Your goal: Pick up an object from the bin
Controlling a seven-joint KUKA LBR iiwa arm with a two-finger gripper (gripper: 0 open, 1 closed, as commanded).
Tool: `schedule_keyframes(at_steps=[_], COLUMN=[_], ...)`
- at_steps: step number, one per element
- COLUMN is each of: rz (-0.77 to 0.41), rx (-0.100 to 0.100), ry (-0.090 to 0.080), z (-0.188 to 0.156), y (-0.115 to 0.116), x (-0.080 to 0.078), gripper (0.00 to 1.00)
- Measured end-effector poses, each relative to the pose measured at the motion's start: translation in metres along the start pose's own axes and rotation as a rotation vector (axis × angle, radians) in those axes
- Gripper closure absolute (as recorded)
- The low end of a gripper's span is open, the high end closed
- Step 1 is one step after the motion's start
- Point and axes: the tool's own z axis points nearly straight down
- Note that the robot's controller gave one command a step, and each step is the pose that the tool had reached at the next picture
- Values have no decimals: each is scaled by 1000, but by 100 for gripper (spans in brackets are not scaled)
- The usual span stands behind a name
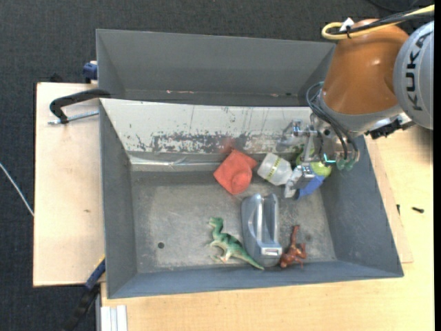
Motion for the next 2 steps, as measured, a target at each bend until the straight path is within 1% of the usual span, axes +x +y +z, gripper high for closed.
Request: schedule_keyframes(at_steps=[1, 2], rz=[-1, -53], rx=[1, 1], ry=[-9, -12], z=[-5, 15], y=[0, -8], x=[-1, 18], gripper=[0, 0])
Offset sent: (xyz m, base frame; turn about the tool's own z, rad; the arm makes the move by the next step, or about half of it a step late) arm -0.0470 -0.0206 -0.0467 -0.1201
